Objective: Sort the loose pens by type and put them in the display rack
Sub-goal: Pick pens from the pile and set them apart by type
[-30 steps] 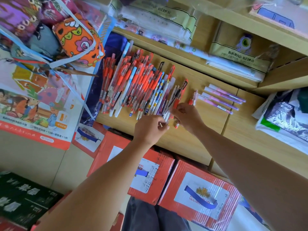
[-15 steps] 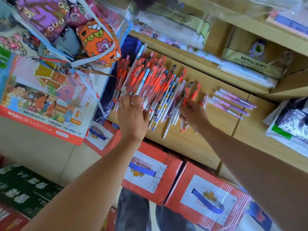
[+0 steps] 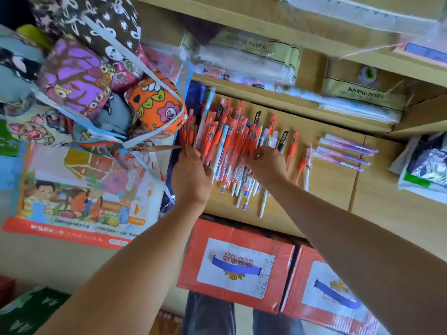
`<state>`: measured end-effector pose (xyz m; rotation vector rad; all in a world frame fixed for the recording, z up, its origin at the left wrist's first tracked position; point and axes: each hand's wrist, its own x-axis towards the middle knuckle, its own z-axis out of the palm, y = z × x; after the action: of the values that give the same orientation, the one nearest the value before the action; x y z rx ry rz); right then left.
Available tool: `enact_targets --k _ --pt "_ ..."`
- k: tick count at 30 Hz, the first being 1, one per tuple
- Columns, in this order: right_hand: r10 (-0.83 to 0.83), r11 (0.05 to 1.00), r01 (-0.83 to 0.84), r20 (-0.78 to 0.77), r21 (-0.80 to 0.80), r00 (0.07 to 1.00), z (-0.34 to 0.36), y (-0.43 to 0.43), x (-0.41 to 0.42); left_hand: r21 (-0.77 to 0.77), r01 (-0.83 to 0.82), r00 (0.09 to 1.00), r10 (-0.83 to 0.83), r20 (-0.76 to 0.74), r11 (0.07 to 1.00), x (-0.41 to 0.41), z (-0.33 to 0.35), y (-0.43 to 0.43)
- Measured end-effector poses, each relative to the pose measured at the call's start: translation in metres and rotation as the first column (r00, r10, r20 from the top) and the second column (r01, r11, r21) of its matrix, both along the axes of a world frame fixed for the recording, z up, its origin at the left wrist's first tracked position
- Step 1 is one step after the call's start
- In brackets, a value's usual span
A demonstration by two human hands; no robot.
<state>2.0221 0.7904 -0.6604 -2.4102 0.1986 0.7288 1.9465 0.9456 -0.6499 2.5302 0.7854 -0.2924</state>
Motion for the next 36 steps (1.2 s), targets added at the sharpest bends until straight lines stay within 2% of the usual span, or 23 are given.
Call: enact_targets --k 8,11,16,23,31,36 --pt "-0.12 0.993 0.121 -0.034 0.002 0.992 0.001 0.014 0.002 -0.077 0.062 0.998 -0.064 -0.026 0.995 0.011 0.001 0.012" --pt "-0.172 0.981 0.175 -0.05 0.079 0.984 0.001 0.018 0.0 -0.142 0.038 0.999 -0.04 -0.012 0.989 0.011 0.0 0.014" --pt "-0.136 0.988 0.142 -0.093 0.056 0.986 -0.002 0.028 0.005 -0.167 0.041 0.999 -0.038 0.019 0.985 0.012 0.001 0.018" --pt "-0.216 0.962 0.241 -0.186 0.127 0.959 -0.002 0.033 0.007 -0.177 0.039 0.999 -0.039 0.005 0.983 0.01 -0.003 0.02" --pt "-0.184 0.974 0.2 -0.137 0.111 0.973 0.0 0.031 0.004 -0.223 0.05 0.999 -0.045 0.028 0.974 0.008 -0.005 0.017" --pt "-0.201 0.948 0.236 -0.175 0.214 0.964 0.007 0.019 0.001 -0.327 0.055 0.994 -0.021 0.107 0.943 0.007 -0.003 0.014"
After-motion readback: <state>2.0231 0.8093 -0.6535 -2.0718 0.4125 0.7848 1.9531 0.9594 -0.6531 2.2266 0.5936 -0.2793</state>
